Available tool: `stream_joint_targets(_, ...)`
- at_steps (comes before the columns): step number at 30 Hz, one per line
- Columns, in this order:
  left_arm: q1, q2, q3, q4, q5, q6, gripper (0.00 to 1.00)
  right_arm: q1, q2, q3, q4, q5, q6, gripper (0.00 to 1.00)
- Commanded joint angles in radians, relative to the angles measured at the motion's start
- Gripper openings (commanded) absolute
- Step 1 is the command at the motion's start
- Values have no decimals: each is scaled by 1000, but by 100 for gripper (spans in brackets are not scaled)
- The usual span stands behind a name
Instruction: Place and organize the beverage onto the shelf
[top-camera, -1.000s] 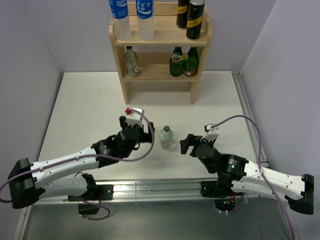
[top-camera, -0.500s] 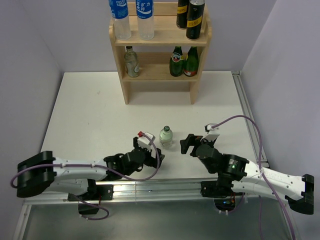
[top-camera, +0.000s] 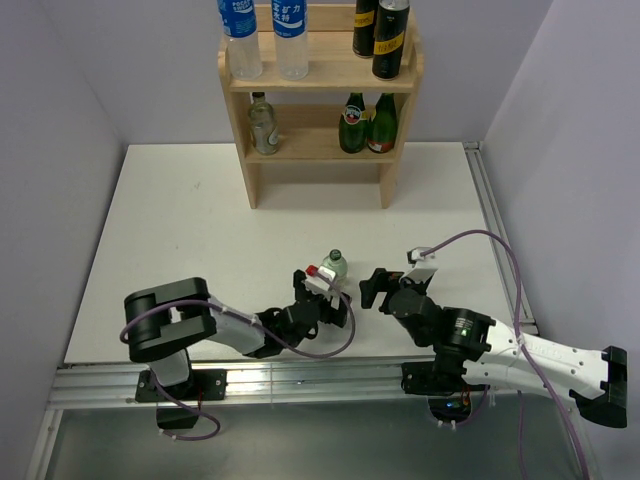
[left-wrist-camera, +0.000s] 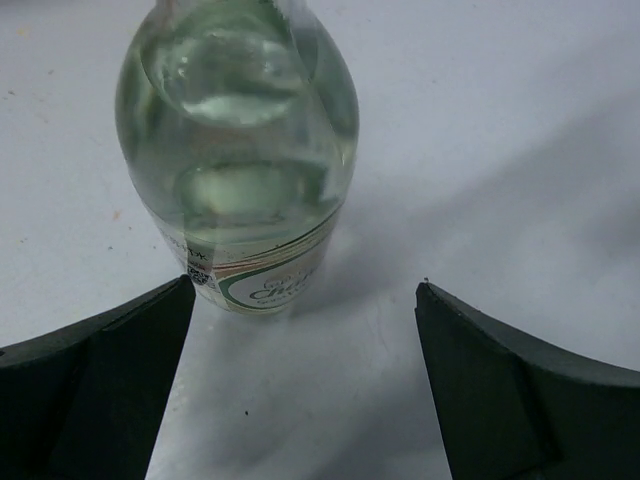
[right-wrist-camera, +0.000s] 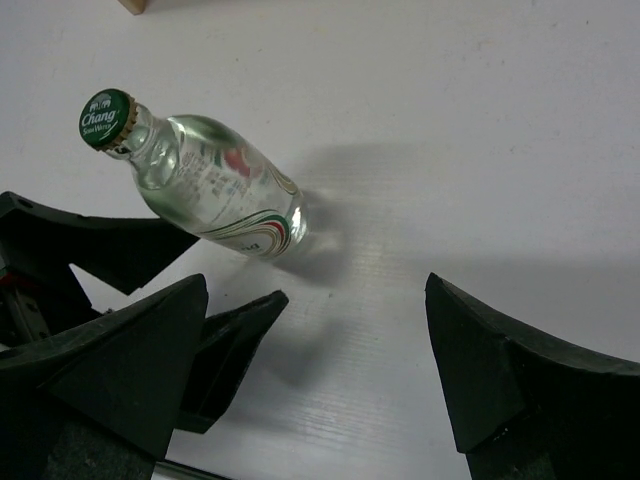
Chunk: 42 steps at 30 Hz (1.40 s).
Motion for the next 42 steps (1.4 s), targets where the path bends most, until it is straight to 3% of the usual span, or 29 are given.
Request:
stream_joint_targets(1,4,58,36,219,-103,55,99,8,11,8,26,25,7,96)
stream_joint_targets(16,85,283,165,380,-160,153,93,6,35,13,32,13,-3,97)
stream_joint_targets(22,107,290,229,310,-168,150,65,6,34,13,32,15,-3,96)
stream_joint_targets(24,118,283,228,302,-163,152,30,8,31,11,32,15,-3,96)
stream_joint_targets(26,121,254,217,293,-185,153,10,6,24,11,32,16,-3,96)
stream_joint_targets(28,122,207,216,238,-217,149,0,6,21,10,34,16,-2,96)
stream_joint_targets(33,141,31,283,-26,-274,154,0,8,14,7,35,16,-3,96)
stream_joint_targets(38,252,-77,496,-370,-179,166,0,8,-8,1,37,16,-3,96)
stream_joint_targets(42,348,-85,685,-482,-124,210,0,8,-20,-4,38,16,-5,96)
